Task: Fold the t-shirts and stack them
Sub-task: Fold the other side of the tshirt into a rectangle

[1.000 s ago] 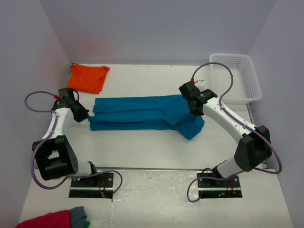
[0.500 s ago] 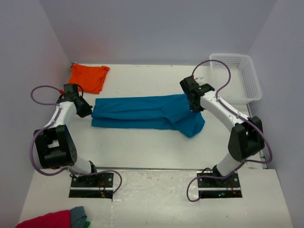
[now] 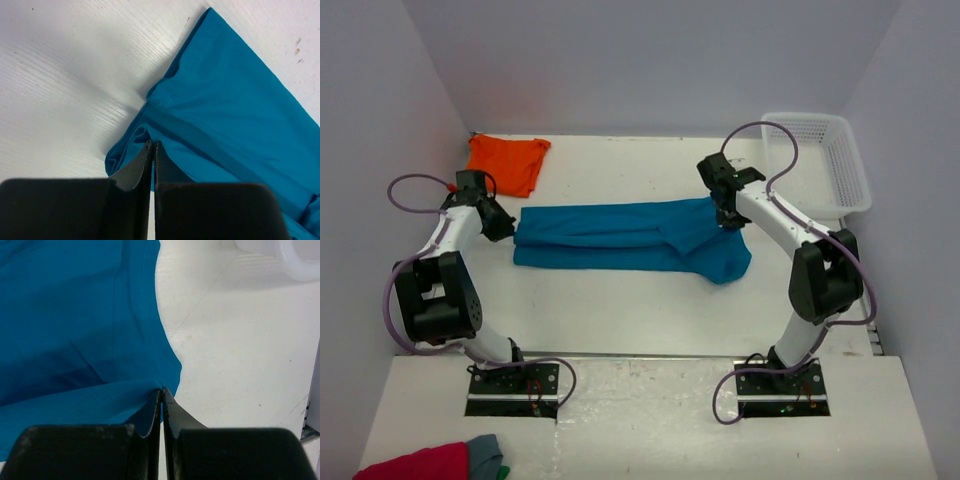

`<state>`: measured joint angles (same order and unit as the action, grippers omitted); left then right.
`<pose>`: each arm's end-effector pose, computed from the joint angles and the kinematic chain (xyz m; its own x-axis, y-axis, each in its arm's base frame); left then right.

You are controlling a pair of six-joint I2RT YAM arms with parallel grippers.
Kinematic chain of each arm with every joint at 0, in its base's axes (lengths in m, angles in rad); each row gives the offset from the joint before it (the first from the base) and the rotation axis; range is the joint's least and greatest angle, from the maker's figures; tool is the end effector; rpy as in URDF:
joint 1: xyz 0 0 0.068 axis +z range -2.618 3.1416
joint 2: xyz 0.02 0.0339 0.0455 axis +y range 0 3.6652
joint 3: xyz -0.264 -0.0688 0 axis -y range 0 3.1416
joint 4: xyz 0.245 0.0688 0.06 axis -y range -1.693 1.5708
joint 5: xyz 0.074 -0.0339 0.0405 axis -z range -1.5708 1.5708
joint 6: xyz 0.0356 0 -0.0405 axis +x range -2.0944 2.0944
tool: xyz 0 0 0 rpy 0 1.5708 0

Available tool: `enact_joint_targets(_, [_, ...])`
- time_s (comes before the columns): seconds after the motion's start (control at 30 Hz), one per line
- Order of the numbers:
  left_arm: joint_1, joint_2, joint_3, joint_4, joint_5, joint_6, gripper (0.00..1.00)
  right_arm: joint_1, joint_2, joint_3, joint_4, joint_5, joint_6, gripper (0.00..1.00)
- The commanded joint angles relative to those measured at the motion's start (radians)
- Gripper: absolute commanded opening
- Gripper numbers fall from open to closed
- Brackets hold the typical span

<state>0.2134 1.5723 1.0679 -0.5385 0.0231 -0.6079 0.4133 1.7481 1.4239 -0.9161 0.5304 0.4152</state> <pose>0.3120 0.0668 0.2170 -0.5786 -0.7096 -0.4021 -0.6467 0.6995 -0.3041 0.3295 0.1248 0.2531 -0.8717 -0.0024 -0.4900 0.1700 0.9364 -0.3069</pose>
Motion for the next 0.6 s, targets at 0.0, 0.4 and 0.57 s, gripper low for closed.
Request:
enact_joint_targets(0.0, [-0.005,0.012,0.043,0.031,-0.005,0.008,0.0,-0.011,0.019,0.059,0.016,0.0,-0.03,0.0])
enact_joint_targets(0.4, [-0.016,0.061,0.084,0.029,0.001,-0.001,0.0,-0.041,0.109,0.153,0.01,-0.03,-0.059,0.0])
enact_joint_targets(0.57, [-0.028,0.094,0.115,0.031,-0.003,0.002,0.01,-0.067,0.178,0.214,0.017,-0.064,-0.079,0.0])
